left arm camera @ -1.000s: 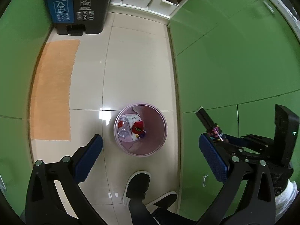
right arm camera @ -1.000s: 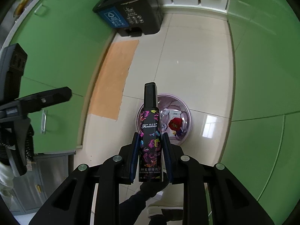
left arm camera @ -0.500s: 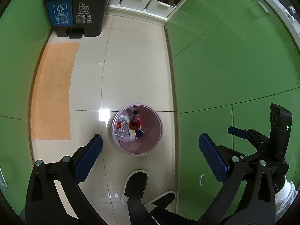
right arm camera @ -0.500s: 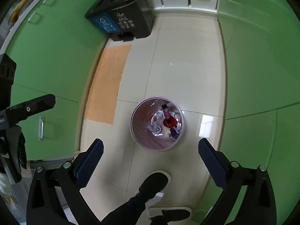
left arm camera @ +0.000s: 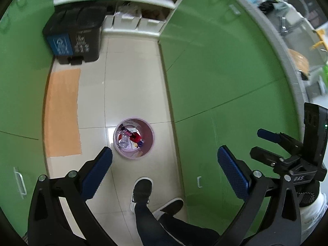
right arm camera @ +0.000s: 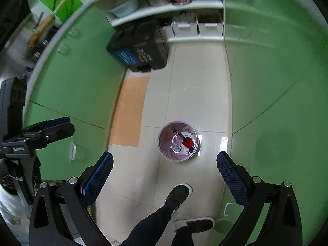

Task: Collect trash
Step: 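Move both open tools back to the counter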

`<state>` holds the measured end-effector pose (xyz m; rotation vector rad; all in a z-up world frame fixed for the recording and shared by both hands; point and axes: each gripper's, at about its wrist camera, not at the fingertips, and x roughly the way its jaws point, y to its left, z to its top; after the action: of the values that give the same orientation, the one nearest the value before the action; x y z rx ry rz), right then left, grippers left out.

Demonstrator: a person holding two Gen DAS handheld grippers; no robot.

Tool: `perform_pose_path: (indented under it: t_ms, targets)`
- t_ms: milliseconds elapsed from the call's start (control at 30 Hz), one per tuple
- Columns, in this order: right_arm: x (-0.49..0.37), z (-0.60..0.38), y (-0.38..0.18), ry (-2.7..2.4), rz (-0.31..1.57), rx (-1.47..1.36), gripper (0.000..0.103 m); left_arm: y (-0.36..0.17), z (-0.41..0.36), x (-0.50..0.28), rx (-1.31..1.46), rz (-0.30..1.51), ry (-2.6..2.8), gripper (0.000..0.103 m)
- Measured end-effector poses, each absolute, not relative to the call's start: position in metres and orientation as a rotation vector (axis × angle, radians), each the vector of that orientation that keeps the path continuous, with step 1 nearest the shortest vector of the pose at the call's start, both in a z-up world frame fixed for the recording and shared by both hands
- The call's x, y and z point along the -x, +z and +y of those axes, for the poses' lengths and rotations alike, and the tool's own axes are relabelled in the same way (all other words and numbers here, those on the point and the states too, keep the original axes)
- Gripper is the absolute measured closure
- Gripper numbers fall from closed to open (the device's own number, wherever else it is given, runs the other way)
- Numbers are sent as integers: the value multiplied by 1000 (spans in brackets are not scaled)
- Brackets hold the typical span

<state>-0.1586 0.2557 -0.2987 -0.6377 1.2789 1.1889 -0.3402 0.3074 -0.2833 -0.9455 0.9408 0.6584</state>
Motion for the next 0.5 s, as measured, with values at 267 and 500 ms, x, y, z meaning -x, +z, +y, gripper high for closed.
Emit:
perform_pose_path:
  t_ms: [267,500]
  targets:
    - [147,193,-172,1172,1193,540,6,-160,265,303,830,921,560,3]
    - [109,106,-98,1033,1109,372,6,-96,212,229,701,926,391,3]
